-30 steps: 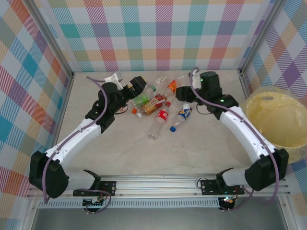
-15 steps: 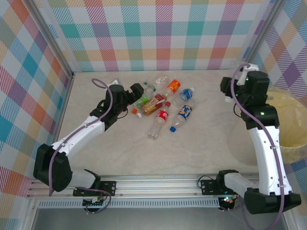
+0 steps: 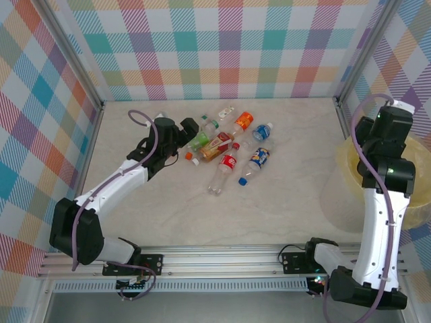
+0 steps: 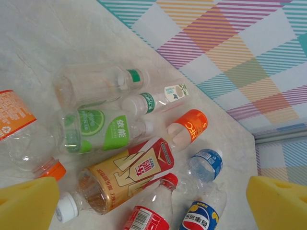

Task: Put the plastic bottles in the bin

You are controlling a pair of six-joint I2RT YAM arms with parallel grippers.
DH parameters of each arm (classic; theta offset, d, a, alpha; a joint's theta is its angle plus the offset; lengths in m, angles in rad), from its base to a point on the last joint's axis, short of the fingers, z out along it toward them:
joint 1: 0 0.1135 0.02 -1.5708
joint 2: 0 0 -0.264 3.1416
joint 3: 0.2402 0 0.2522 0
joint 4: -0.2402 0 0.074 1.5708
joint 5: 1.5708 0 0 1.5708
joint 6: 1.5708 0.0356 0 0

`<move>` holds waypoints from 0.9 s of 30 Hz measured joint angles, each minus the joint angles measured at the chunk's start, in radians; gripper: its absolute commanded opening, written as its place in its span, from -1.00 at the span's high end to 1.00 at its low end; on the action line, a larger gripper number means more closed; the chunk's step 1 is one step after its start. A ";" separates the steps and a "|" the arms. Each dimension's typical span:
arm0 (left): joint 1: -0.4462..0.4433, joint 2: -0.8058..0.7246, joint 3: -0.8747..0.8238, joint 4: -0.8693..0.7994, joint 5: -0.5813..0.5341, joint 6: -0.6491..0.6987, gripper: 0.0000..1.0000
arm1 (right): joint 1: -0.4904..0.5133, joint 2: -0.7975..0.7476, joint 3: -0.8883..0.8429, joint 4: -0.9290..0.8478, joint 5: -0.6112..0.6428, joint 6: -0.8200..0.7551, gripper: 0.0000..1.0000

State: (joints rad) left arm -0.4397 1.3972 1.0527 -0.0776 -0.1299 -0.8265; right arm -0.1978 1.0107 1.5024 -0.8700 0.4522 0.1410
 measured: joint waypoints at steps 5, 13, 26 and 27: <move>0.012 0.020 0.006 -0.006 0.008 -0.005 -1.00 | -0.019 -0.040 -0.014 -0.038 0.114 -0.024 -0.03; 0.029 0.025 0.007 -0.060 0.008 -0.042 -1.00 | -0.040 -0.024 -0.021 -0.181 0.173 -0.038 -0.07; 0.038 0.037 0.007 -0.113 0.005 -0.084 -1.00 | -0.058 0.071 -0.021 -0.275 0.069 -0.034 -0.41; 0.039 0.039 0.007 -0.115 0.005 -0.087 -1.00 | -0.058 0.071 -0.021 -0.276 0.069 -0.031 -0.43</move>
State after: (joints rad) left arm -0.4007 1.4361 1.0595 -0.1925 -0.1253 -0.9131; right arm -0.2558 1.0813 1.4811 -1.1458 0.5213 0.1097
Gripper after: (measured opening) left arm 0.997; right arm 0.700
